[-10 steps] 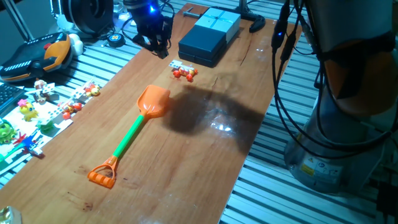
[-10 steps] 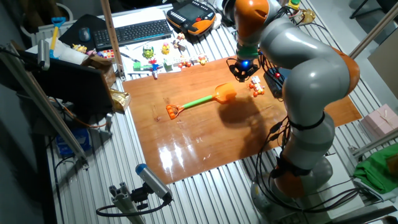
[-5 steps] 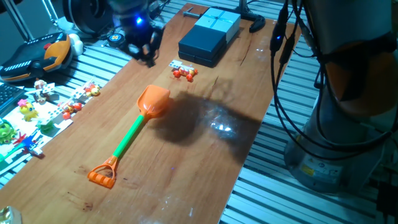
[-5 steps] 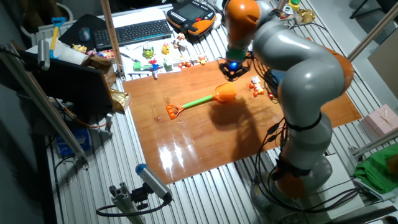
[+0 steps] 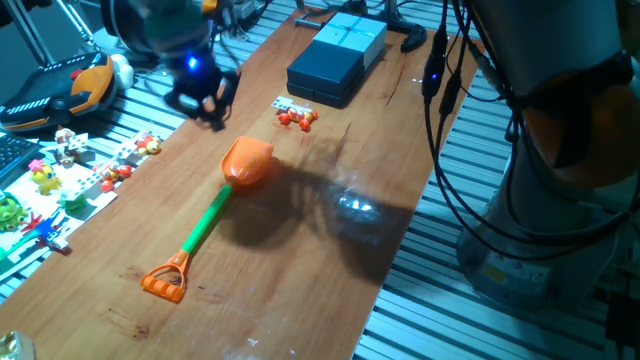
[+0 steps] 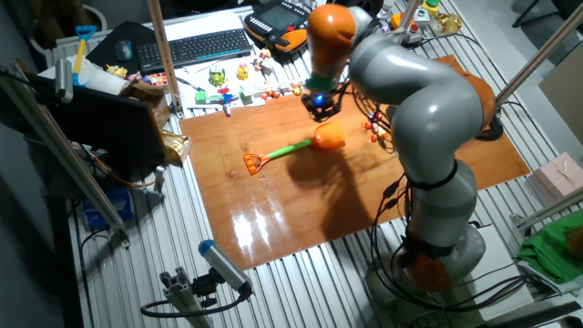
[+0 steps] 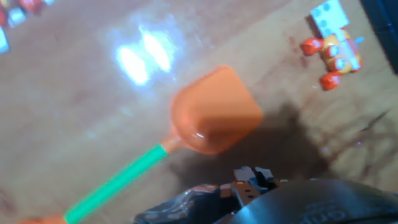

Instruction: Use a shovel to scoop up an object

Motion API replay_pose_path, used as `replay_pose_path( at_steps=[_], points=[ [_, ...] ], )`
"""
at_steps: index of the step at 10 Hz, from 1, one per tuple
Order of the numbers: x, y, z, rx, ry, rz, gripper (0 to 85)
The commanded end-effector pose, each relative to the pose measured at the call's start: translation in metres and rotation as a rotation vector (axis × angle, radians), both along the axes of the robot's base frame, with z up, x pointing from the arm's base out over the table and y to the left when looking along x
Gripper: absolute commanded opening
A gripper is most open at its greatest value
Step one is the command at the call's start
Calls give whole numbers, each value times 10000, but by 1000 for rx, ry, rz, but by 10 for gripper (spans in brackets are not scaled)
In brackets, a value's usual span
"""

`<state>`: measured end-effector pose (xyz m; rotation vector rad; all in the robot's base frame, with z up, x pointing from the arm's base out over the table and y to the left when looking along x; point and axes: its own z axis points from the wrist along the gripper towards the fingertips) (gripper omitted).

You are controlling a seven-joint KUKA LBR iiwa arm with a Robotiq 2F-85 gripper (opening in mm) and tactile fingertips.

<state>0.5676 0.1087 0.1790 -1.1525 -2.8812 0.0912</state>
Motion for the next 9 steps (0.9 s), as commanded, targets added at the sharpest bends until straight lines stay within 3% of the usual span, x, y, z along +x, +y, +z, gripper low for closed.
replay_pose_path(
  at_steps=[1, 4, 7, 9],
  points=[
    [-1, 299, -50, -1, -10, -254, 7],
    [-6, 511, -281, -34, -57, -332, 7],
    [10, 548, -369, -72, -82, -381, 7],
    [23, 540, -410, -57, -93, -370, 7]
  ],
)
